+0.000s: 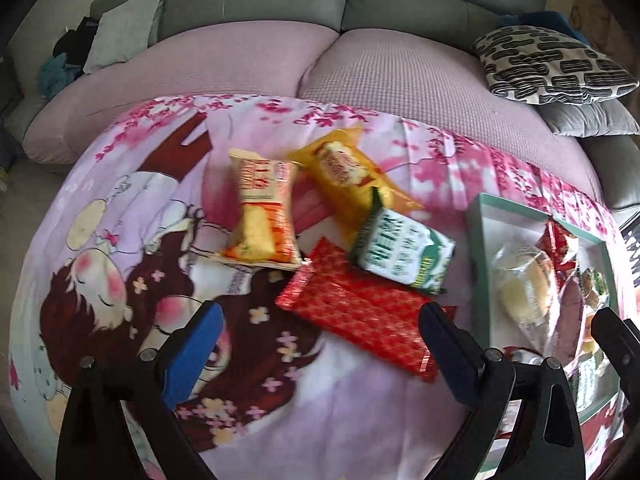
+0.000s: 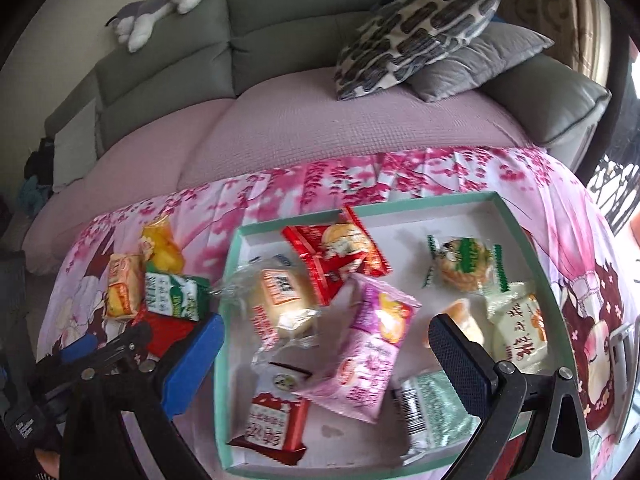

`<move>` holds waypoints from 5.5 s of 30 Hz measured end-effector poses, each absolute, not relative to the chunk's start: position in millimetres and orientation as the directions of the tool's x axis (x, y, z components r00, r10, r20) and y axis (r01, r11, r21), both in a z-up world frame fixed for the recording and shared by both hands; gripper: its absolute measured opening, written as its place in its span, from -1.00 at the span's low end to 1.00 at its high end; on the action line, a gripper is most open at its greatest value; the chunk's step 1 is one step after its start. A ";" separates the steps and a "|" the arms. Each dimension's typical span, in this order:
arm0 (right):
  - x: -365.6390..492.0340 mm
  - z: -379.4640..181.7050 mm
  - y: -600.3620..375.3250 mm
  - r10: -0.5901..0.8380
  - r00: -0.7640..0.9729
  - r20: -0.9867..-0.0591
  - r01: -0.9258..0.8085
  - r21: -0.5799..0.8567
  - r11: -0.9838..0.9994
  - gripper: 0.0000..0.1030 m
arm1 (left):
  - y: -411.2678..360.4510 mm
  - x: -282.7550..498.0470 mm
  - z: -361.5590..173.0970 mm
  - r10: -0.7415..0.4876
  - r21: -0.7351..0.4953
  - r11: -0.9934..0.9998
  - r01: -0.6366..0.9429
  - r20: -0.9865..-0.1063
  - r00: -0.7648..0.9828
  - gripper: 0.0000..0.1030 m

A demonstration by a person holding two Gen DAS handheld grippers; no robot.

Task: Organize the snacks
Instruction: 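Move both open tools back over the snack pile, then grasp the yellow swiss-roll bag with the left tool while the right grasps the green-white biscuit carton, then carry the swiss-roll bag and biscuit carton over the tray with both tools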

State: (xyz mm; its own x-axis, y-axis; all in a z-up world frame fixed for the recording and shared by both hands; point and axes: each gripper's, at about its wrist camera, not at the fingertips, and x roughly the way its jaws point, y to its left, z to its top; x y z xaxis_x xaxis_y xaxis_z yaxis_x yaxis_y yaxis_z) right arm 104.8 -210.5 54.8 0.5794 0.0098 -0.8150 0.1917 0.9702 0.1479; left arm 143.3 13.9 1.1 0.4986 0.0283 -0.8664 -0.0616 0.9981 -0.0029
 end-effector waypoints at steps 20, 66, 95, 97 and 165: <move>111.7 58.7 -129.7 0.128 0.606 -0.785 0.000 0.161 0.987 1.00 | 107.5 152.9 7.5 0.042 -0.099 0.965 -0.245 -0.858 0.513 0.90; 196.0 -7.5 -67.3 0.134 0.542 -0.829 0.001 0.161 0.987 0.26 | 81.5 215.5 -31.6 -0.099 -0.172 0.981 -0.087 -0.837 0.538 -0.28; 114.2 52.9 -123.3 0.089 0.596 -0.798 0.083 0.172 0.981 0.25 | 29.9 139.3 29.3 -0.128 -0.184 0.982 -0.038 -0.801 0.584 -0.30; 107.6 56.0 -132.1 0.074 0.604 -0.793 0.102 0.169 0.980 0.25 | 17.1 135.6 31.8 -0.139 -0.177 0.984 -0.008 -0.797 0.588 -0.30; 50.6 17.7 -343.9 -0.138 0.498 -0.856 0.530 0.174 0.830 0.25 | -177.1 120.3 2.6 -0.277 -0.081 0.927 0.367 -0.808 0.520 -0.27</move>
